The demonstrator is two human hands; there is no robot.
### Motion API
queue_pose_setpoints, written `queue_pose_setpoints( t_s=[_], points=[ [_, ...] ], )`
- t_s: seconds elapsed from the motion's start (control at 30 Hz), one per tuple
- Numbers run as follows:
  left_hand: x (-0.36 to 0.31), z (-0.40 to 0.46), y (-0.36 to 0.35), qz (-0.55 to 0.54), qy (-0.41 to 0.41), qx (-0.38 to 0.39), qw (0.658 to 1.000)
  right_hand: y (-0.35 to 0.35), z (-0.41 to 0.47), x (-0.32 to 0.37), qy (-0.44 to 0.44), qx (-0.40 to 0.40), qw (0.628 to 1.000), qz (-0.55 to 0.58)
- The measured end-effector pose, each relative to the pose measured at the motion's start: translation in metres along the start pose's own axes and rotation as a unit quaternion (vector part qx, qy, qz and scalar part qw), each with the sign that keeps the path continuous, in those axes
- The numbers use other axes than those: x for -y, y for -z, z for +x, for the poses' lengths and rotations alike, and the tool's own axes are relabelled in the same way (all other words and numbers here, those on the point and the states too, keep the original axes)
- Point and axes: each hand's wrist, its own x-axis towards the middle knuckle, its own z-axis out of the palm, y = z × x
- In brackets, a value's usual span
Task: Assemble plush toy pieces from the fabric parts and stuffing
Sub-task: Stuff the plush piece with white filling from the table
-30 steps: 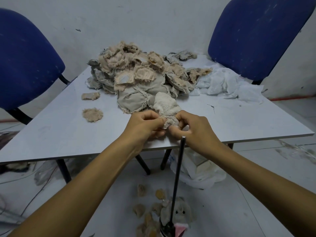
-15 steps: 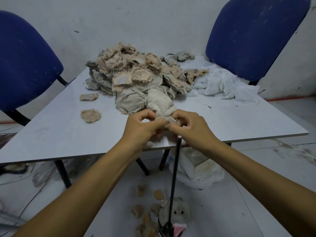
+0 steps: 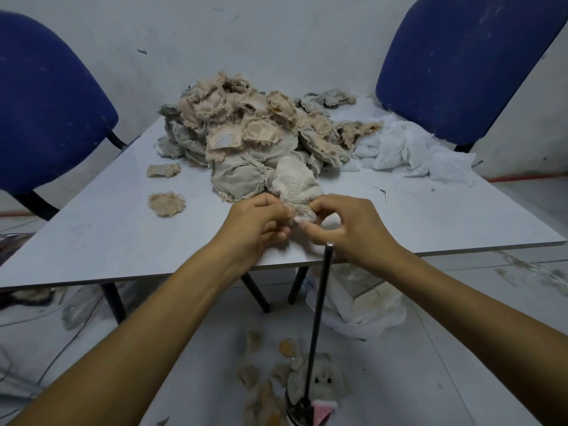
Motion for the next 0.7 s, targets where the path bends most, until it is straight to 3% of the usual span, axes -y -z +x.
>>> queue_pose_setpoints(
  t_s=[0.1, 0.27, 0.37, 0.53, 0.7],
  points=[
    [-0.002, -0.007, 0.007, -0.054, -0.014, 0.044, 0.997, 0.001, 0.001, 0.004, 0.060, -0.033, 0.997, -0.018],
    [0.005, -0.022, 0.006, -0.034, -0.079, 0.051, 0.995, -0.002, -0.006, 0.012, 0.070, -0.065, 0.995, -0.015],
    [0.006, -0.029, 0.003, 0.007, -0.117, 0.006, 0.993, -0.007, -0.009, 0.018, 0.030, -0.093, 0.995, 0.017],
    [0.004, -0.037, -0.005, 0.138, -0.178, -0.066, 0.972, -0.012, -0.011, 0.021, -0.063, -0.075, 0.993, 0.067],
    [0.005, -0.038, 0.000, 0.206, -0.186, -0.048, 0.959, -0.016, -0.017, 0.015, -0.127, -0.077, 0.986, 0.077]
  ],
)
